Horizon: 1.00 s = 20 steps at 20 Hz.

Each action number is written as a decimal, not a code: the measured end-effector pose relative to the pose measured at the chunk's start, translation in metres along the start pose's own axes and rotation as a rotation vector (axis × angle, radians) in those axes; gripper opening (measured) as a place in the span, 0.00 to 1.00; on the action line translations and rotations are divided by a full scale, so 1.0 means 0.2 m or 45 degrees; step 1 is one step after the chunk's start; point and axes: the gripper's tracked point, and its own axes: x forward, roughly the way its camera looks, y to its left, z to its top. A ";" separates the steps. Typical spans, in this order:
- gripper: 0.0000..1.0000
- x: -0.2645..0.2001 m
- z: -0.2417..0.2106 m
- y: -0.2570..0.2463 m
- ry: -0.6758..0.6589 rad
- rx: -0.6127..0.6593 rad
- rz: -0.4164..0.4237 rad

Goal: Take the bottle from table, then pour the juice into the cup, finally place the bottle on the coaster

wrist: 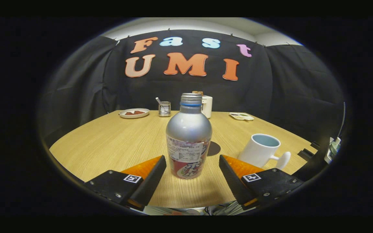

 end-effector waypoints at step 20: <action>0.85 0.19 -0.09 0.05 0.075 0.002 0.052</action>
